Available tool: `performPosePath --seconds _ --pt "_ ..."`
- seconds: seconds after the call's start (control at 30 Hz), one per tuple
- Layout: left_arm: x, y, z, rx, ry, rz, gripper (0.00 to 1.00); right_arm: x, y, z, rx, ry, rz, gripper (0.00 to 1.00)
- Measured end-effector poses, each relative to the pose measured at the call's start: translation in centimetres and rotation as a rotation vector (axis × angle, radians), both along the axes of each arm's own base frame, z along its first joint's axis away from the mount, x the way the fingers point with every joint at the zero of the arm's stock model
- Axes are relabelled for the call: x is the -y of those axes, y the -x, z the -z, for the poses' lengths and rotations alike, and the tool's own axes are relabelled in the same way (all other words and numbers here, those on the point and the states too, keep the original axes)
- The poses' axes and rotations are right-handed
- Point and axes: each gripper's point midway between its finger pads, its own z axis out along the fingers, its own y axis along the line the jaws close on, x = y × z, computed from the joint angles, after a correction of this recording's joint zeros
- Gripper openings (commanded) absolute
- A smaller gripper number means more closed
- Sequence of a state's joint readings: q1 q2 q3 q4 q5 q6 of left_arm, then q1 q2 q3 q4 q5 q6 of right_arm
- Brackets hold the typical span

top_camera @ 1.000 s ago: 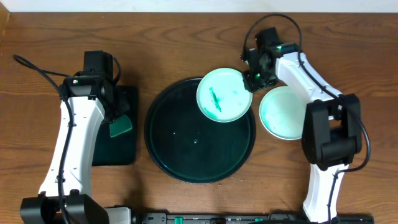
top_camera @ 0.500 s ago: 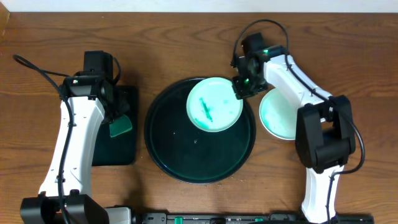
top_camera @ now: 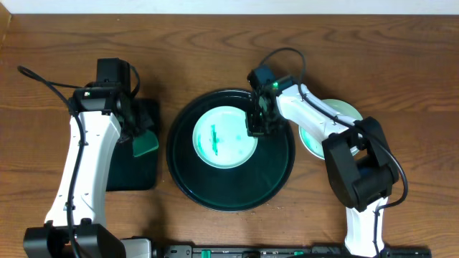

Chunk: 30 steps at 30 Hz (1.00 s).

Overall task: Clean dirty plates on tray and stack at the side
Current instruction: 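Scrub the second pale green plate with the sponge in the left gripper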

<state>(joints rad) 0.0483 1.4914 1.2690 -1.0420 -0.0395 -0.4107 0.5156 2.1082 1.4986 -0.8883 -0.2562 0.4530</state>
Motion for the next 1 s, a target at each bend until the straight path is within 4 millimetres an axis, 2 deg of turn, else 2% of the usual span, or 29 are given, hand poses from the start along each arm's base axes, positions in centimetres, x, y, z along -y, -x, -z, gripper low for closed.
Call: performPosePath --seconds 0.13,0.27,0.3,0.4,0.57,0.7,0.8,1.0 --pt "1.7 -1.0 -0.2 0.04 0.035 0.044 0.07 -0.1 0.2 0.5 -0.007 -0.02 0.028 0.01" --pt "5.3 -2.6 -0.4 0.097 0.066 0.148 0.07 -0.2 0.2 0.4 -0.006 -0.022 0.036 0.01" --pt "7.0 -3.1 0.0 0.104 0.073 0.194 0.07 -0.2 0.3 0.5 -0.007 -0.022 0.036 0.01" --pt "9.7 -3.9 1.7 0.086 0.088 0.266 0.07 -0.2 0.2 0.5 -0.006 -0.023 0.036 0.01" --pt "13.8 -4.3 6.6 -0.018 0.11 0.361 0.07 -0.2 0.2 0.5 -0.005 -0.023 0.036 0.01" --pt "16.2 -3.9 9.9 -0.085 0.13 0.414 0.07 -0.2 0.2 0.5 -0.005 -0.024 0.036 0.01" --pt "17.1 -3.5 11.3 -0.113 0.124 0.435 0.07 -0.2 0.2 0.5 -0.005 -0.024 0.036 0.01" --pt "18.4 -3.3 11.9 -0.126 0.184 0.472 0.07 -0.2 0.2 0.5 -0.005 -0.024 0.036 0.01"
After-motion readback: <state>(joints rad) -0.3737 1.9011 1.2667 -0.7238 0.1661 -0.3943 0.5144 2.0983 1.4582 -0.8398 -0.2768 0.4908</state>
